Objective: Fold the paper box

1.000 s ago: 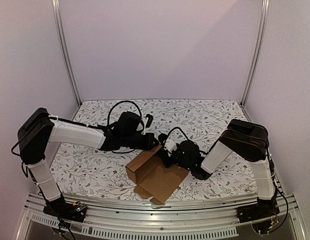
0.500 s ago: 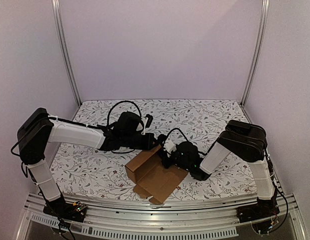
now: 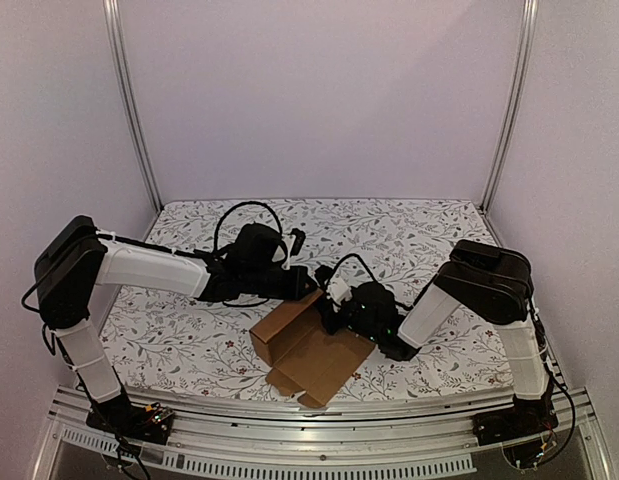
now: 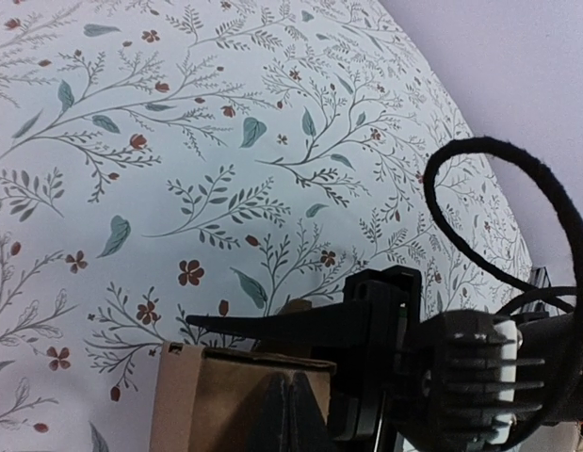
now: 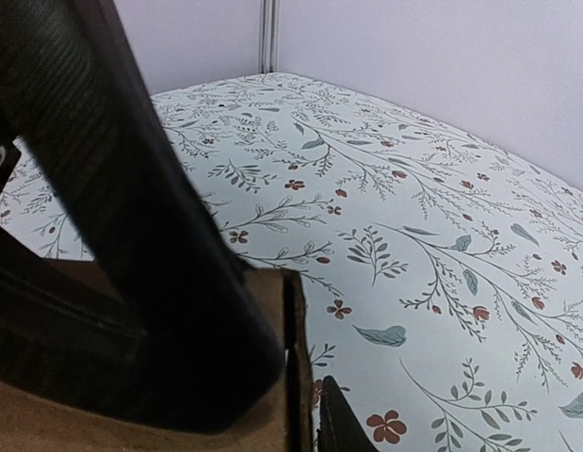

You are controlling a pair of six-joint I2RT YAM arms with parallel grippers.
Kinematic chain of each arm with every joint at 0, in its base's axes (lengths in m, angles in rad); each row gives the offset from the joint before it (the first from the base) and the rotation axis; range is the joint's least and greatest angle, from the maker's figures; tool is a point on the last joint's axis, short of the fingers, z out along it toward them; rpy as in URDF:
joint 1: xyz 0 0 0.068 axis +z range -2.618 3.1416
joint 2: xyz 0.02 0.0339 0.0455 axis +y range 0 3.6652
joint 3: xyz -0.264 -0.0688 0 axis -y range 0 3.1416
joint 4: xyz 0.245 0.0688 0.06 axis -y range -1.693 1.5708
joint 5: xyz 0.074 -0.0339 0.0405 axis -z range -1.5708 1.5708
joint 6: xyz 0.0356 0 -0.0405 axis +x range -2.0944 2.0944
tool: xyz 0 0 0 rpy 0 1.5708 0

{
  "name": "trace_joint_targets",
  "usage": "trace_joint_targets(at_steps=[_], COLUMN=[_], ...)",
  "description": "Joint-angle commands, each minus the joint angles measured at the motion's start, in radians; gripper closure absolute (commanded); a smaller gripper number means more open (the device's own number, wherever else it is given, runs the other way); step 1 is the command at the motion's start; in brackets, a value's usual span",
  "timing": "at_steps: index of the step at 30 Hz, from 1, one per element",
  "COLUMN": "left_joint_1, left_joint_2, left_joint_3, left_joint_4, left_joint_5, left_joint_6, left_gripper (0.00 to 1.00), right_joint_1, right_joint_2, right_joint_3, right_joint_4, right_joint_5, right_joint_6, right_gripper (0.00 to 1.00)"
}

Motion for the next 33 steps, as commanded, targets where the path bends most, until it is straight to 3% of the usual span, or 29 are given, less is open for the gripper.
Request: trace_joint_targets(at_steps=[1,4,9,14,20,23,26,33], left_joint_1=[-0.006,-0.009,-0.012,-0.012,-0.013,-0.013,-0.013,-0.015], left_joint_2=[-0.016,-0.018,-0.022,-0.022,-0.022,-0.022,-0.024,-0.023], left_joint_3=[-0.028,-0.032,-0.038,-0.039,-0.039,-0.039,-0.038,-0.036], left_joint_4=[-0.047,-0.047,-0.045,-0.044,-0.044,-0.044,-0.045,-0.05], left_joint_5=[-0.003,-0.004,-0.007,-0.008,-0.01,-0.01,-0.009,-0.012], left_joint_6=[-0.004,-0.004,-0.006,-0.007,-0.006,-0.006,-0.006,-0.004], left_gripper=[1.0,1.0,1.0,1.0,1.0,1.0,1.0,1.0], right_joint_1=[0.005,0.005,0.005,0.007,0.007,0.007,0.009,0.008], right_joint_2=[0.0,-0.001,-0.004,-0.013,-0.032,-0.034,-0.035,-0.038], right_joint_3=[0.028,0.036,0.039,0.027,0.024,0.026,0.028,0.021], right_joint_4=[0.031,0.027,0.023,0.042,0.046,0.046,0.041,0.038], right_joint_5=[0.039,0.039,0.034,0.051,0.056,0.059,0.053,0.045], right_joint_6=[-0.001,0.001,0.001,0.001,0.001,0.0,-0.001,-0.007], right_gripper=[0.88,1.0,1.0,0.85,0.83,0.88,1.0,0.98])
